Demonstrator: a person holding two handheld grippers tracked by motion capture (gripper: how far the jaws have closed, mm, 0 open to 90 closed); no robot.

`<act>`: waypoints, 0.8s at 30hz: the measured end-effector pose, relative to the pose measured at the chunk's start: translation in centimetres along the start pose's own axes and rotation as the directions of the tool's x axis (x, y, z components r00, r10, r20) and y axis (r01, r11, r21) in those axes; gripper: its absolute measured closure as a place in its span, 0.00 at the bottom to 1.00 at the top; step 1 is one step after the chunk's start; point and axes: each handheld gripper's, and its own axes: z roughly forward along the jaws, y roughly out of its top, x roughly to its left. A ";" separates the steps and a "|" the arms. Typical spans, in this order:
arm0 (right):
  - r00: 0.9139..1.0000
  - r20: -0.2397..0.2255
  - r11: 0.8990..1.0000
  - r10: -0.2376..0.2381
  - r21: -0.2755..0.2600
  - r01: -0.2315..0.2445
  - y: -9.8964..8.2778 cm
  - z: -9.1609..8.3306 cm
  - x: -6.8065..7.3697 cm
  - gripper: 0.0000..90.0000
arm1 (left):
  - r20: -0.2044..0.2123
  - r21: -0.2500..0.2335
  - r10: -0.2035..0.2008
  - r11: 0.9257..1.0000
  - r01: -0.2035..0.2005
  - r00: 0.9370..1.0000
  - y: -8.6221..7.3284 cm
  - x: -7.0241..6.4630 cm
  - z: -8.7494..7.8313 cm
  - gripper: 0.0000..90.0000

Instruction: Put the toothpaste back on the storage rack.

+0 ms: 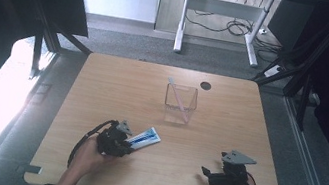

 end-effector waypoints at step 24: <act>1.000 -0.002 1.000 -0.001 0.008 0.001 -0.1 0.0 -0.2 0.06 | -0.022 0.183 -0.003 0.983 0.007 1.000 3.0 1.8 2.3 0.57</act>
